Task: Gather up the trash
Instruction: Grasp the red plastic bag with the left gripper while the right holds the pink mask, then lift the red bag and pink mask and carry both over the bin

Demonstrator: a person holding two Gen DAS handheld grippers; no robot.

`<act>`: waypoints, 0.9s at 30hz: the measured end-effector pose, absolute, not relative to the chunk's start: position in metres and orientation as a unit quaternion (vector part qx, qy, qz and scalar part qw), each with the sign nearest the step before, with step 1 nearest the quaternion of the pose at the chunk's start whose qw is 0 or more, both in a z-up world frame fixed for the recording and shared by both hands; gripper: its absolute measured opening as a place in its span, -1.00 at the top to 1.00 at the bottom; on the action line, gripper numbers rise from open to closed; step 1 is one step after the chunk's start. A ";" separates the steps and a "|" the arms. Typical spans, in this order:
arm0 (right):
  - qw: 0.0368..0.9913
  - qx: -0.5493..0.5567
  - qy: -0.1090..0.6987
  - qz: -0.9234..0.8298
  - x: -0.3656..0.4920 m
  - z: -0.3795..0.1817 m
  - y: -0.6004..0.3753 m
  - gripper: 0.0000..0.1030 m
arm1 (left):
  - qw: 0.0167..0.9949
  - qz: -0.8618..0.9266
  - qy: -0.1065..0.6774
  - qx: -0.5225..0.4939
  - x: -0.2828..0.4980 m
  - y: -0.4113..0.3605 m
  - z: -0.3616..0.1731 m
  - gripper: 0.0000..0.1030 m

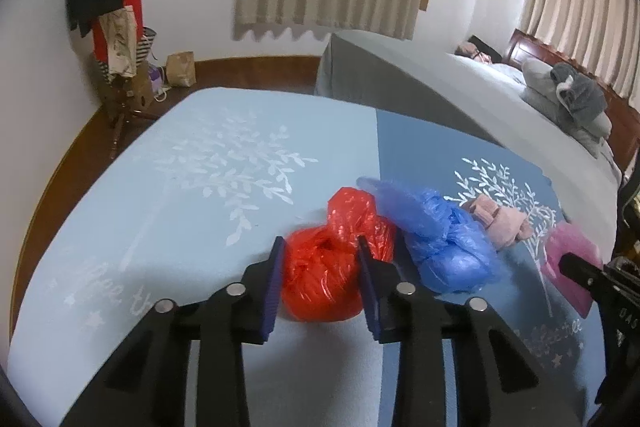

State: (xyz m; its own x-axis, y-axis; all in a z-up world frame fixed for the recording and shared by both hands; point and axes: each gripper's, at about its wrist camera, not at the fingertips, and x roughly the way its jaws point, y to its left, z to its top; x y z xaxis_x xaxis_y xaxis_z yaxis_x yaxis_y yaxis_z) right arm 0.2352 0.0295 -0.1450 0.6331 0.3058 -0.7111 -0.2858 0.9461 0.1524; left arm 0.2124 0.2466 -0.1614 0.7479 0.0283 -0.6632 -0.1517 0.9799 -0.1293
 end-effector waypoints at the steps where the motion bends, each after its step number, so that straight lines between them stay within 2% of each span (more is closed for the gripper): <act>1: 0.904 0.013 0.396 0.164 0.234 -0.145 0.029 0.66 | 0.932 0.050 0.349 -0.089 0.209 0.246 -0.159 0.40; 9: 0.905 0.022 0.392 0.166 0.224 -0.137 0.023 0.66 | 0.937 0.061 0.329 -0.096 0.180 0.236 -0.141 0.50; 27: 0.909 0.031 0.379 0.170 0.195 -0.118 0.008 0.66 | 0.943 0.041 0.322 -0.068 0.153 0.193 -0.124 0.52</act>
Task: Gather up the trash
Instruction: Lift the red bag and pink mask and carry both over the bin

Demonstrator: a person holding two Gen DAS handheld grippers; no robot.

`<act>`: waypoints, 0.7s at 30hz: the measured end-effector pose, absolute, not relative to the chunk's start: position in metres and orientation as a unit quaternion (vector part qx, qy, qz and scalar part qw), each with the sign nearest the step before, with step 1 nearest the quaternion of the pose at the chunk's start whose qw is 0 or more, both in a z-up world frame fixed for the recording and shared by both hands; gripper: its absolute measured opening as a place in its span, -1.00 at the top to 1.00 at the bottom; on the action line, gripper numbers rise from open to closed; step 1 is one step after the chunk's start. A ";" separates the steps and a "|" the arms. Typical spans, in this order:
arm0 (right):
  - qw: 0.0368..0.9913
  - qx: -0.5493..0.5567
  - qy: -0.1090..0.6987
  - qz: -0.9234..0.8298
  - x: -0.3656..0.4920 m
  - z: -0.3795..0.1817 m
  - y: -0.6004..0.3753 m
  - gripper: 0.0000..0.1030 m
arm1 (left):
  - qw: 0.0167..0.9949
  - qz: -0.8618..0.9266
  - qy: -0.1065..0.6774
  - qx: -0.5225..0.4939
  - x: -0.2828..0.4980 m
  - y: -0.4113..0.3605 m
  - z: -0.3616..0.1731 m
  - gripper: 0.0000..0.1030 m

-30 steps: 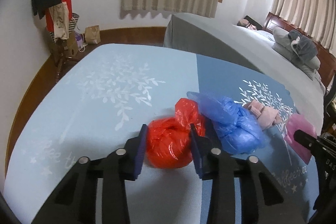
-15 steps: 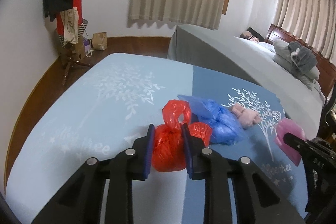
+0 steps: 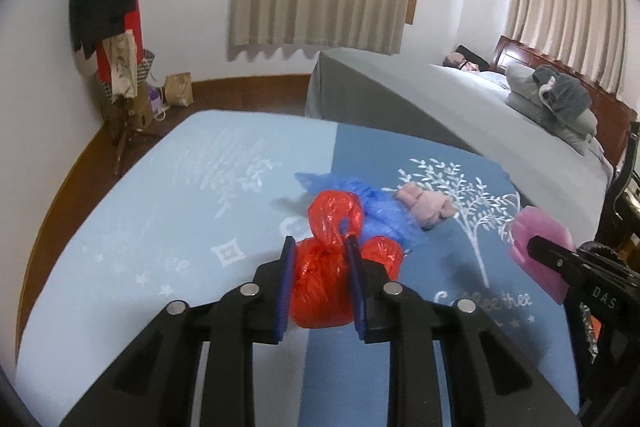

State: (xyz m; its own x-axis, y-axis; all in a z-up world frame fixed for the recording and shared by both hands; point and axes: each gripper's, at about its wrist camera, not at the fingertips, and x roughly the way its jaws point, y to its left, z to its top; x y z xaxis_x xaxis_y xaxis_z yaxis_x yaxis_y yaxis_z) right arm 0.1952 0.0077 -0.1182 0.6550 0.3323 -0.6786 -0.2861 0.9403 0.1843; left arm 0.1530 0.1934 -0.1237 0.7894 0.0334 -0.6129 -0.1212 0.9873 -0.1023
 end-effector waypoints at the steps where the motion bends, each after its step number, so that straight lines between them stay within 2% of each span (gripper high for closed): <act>1: 0.910 0.031 0.377 0.170 0.194 -0.117 0.007 0.66 | 0.945 0.038 0.319 -0.068 0.152 0.189 -0.120 0.52; 21: 0.929 0.051 0.335 0.149 0.158 -0.073 -0.046 0.66 | 0.955 -0.007 0.293 -0.053 0.143 0.132 -0.087 0.52</act>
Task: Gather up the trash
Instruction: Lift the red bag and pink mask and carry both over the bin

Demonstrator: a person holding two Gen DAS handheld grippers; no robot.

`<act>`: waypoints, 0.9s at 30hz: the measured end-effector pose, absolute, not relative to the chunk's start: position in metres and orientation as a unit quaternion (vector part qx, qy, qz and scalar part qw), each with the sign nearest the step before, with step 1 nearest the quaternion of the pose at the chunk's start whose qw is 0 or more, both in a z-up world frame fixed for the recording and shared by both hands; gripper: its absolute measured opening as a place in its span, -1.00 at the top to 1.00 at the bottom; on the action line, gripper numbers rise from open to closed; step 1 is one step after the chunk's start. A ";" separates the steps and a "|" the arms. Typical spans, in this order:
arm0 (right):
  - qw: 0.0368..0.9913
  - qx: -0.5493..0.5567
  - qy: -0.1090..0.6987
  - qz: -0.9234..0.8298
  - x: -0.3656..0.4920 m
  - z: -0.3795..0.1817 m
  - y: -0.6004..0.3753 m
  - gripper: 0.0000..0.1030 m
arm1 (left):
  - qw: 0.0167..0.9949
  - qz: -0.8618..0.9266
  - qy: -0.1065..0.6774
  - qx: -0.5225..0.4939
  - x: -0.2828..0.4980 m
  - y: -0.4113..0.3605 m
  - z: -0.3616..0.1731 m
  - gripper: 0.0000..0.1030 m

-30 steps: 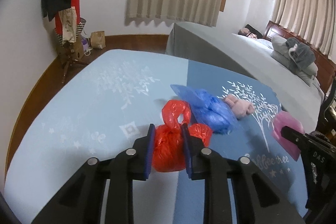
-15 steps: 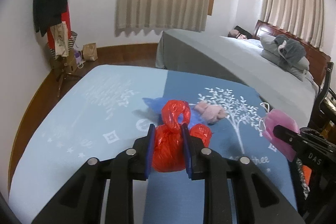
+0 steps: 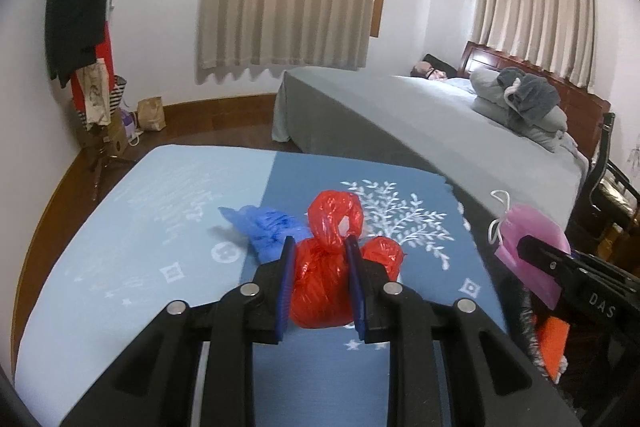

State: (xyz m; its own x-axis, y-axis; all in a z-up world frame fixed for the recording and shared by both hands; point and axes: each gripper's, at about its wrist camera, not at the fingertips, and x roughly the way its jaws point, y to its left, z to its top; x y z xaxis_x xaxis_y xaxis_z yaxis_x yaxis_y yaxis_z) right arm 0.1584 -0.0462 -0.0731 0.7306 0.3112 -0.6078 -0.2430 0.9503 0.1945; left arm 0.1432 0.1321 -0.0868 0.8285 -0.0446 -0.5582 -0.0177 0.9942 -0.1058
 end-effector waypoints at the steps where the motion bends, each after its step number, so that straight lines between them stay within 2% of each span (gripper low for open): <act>1: 0.930 0.052 0.334 0.148 0.157 -0.072 -0.049 0.66 | 0.955 -0.011 0.291 -0.052 0.142 0.128 -0.085 0.52; 27: 0.951 0.062 0.294 0.076 0.095 -0.039 -0.142 0.66 | 0.956 -0.120 0.266 -0.037 0.127 0.026 -0.056 0.52</act>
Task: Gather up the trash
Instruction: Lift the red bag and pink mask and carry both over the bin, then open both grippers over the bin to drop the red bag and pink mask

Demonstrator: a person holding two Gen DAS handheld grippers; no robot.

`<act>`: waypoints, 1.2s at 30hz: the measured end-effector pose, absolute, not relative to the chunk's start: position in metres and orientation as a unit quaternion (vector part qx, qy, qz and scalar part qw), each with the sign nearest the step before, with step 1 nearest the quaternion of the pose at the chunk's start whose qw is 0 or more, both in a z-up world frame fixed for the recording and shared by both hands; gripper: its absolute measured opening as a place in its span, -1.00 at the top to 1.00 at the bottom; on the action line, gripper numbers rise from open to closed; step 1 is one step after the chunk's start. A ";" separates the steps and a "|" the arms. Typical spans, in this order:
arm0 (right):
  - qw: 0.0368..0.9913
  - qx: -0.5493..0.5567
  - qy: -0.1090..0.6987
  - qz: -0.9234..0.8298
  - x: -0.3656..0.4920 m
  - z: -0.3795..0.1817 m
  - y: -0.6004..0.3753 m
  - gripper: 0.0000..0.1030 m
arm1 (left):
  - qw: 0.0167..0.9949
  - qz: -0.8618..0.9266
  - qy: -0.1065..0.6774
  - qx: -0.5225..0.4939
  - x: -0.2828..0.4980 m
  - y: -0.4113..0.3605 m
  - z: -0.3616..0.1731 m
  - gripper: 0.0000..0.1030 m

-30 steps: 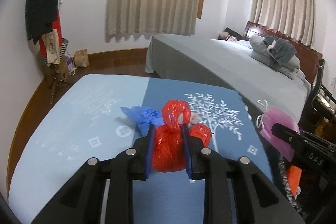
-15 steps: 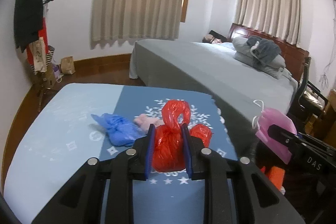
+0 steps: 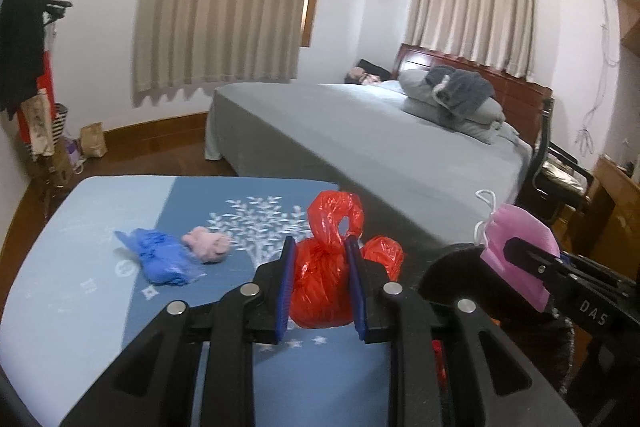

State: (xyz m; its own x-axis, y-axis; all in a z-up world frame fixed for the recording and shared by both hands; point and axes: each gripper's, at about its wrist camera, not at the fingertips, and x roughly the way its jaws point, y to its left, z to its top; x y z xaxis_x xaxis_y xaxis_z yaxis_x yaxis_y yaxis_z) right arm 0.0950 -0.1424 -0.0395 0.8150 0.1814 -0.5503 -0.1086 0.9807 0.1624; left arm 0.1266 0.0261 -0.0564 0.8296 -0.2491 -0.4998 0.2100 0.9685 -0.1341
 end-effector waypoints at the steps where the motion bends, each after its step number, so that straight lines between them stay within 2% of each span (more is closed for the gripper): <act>1: 0.951 0.063 0.294 0.071 0.092 -0.040 -0.148 0.66 | 0.955 -0.127 0.265 -0.035 0.125 0.021 -0.056 0.52; 18: 0.953 0.083 0.290 -0.025 0.045 -0.050 -0.238 0.66 | 0.938 -0.225 0.264 -0.007 0.106 -0.079 -0.056 0.52; 36: 0.943 0.100 0.308 -0.077 0.032 -0.075 -0.288 0.65 | 0.920 -0.267 0.285 0.016 0.110 -0.137 -0.078 0.52</act>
